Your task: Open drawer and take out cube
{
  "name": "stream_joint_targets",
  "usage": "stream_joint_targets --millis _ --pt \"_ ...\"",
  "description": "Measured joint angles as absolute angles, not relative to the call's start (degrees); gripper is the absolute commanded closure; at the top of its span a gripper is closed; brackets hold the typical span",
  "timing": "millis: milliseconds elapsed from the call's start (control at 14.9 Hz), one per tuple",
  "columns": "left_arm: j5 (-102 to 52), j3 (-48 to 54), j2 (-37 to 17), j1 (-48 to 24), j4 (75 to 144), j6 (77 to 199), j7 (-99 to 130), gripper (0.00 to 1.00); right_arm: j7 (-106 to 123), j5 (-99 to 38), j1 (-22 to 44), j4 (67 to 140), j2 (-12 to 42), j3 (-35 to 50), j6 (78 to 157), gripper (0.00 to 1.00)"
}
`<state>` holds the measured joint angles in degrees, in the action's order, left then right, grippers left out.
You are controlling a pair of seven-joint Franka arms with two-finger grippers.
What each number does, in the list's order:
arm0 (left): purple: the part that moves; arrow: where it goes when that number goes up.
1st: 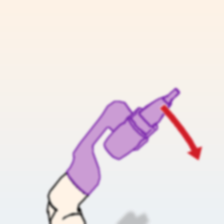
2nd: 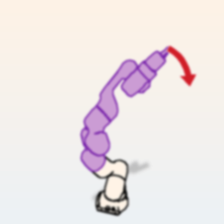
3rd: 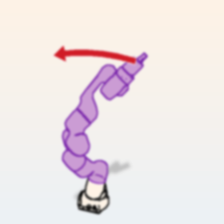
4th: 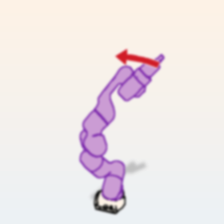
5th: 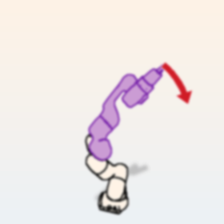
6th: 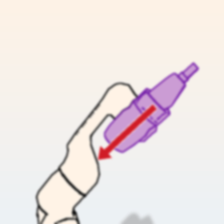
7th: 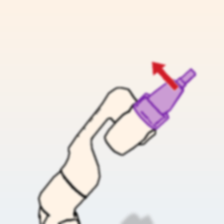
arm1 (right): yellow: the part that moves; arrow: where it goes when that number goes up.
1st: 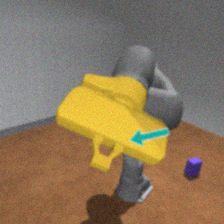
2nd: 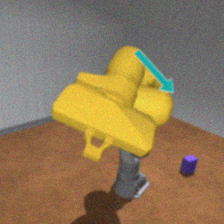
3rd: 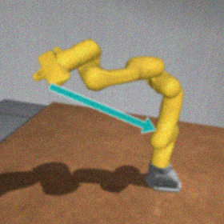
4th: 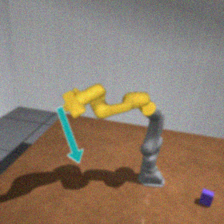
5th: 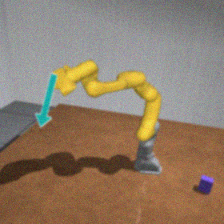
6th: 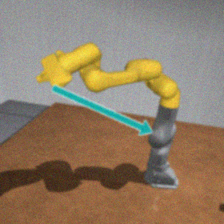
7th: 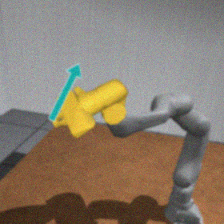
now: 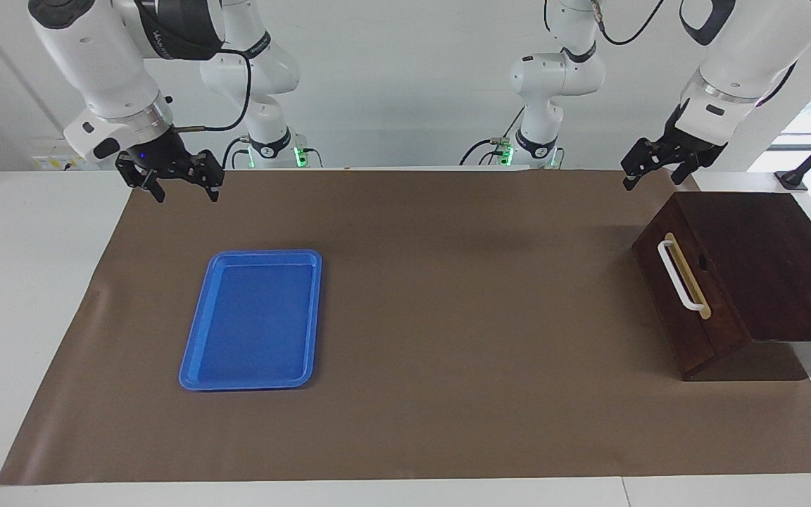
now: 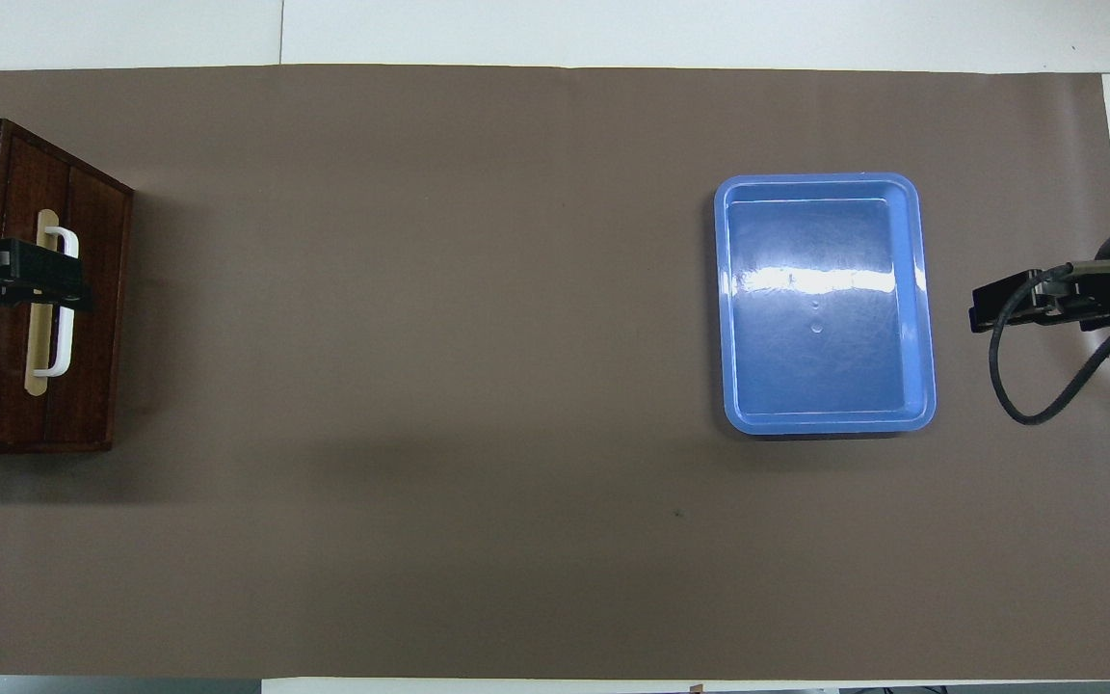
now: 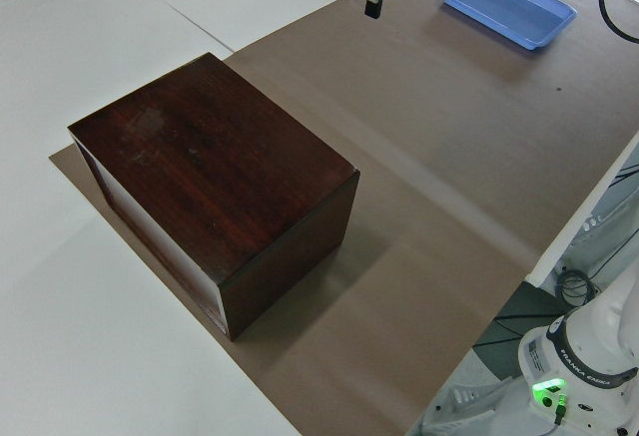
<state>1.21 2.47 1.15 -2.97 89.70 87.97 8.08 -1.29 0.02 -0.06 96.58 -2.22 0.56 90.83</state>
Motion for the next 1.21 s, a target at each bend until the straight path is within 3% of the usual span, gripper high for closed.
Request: stream_joint_targets --millis 470,1208 --pt "11.1 2.9 0.5 -5.3 92.9 94.4 4.9 0.00 -1.8 0.0 -0.1 96.6 -2.2 0.6 90.8 0.00" --pt "24.0 1.8 -7.0 -4.6 108.7 116.1 4.5 0.00 -1.8 0.0 0.0 96.6 -2.2 0.8 90.9 0.00"
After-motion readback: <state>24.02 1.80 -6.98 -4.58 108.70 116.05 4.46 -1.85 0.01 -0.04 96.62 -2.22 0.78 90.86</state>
